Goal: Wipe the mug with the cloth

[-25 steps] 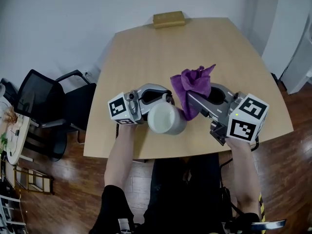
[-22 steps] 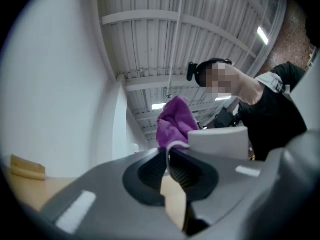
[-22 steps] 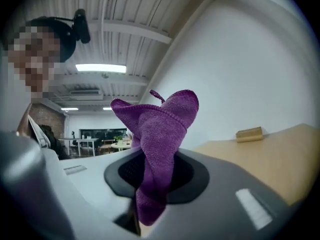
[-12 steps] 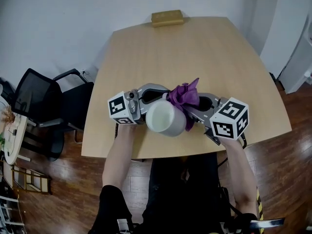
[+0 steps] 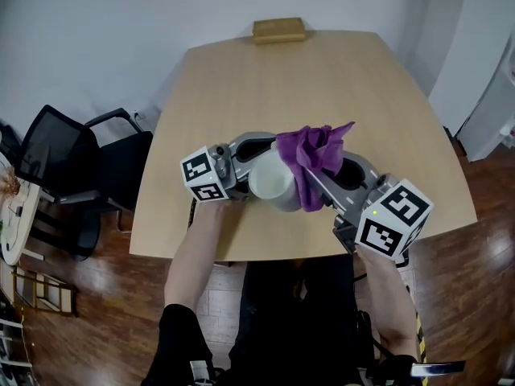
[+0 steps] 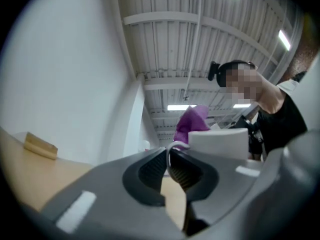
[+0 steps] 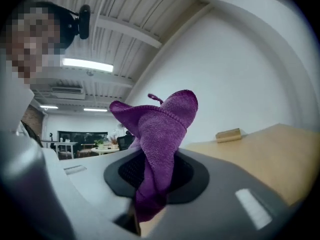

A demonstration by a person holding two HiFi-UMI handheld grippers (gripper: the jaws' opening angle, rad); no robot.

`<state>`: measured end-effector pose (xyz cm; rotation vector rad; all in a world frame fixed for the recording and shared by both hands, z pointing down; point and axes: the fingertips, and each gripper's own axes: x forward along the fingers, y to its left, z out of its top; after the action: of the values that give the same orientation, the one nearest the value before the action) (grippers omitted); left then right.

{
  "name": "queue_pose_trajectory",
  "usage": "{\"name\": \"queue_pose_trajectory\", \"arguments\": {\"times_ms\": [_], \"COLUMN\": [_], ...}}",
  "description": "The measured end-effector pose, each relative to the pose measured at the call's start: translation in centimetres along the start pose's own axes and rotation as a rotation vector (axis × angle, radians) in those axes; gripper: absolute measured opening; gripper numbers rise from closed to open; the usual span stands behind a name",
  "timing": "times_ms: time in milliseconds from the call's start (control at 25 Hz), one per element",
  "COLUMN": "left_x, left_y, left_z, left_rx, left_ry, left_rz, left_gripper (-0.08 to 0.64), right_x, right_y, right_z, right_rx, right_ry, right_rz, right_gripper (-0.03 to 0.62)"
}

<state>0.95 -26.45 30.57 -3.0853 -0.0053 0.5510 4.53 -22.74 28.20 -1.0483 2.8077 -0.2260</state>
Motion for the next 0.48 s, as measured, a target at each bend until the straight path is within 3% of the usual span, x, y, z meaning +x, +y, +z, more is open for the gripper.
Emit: {"name": "queue_pose_trajectory", "arguments": {"times_ms": [160,320,400,480], "left_x": [-0.1,-0.3,-0.4,-0.5], "left_y": [0.8,1.7,2.2,2.7], "left_z": [-0.4,-0.4,-0.8,-1.3], "left_rx": [-0.051,-0.137,-0.167,-0.191], "left_ry": [-0.009,-0.046,-0.033,-0.013], "left_rz": [0.025,0.062,0.085,0.104], "left_gripper": [0.048,0.046,0.046,0.046], "right_x": [0.1,0.1,-0.7,-1.6], "right_y": [-3.9,-6.7,-7.2,-6.2], "right_z": [-4.4,-8.4,-6.9,-2.7], "right_rx": [0.117,0.146,0.156,0.1], "right_ry": [0.043,0.154,0.102,-0.01], "right_rz": [-0.082,-0.131,-0.154,-0.15], "right_gripper": [0.086,0.087,0.086,0.086]}}
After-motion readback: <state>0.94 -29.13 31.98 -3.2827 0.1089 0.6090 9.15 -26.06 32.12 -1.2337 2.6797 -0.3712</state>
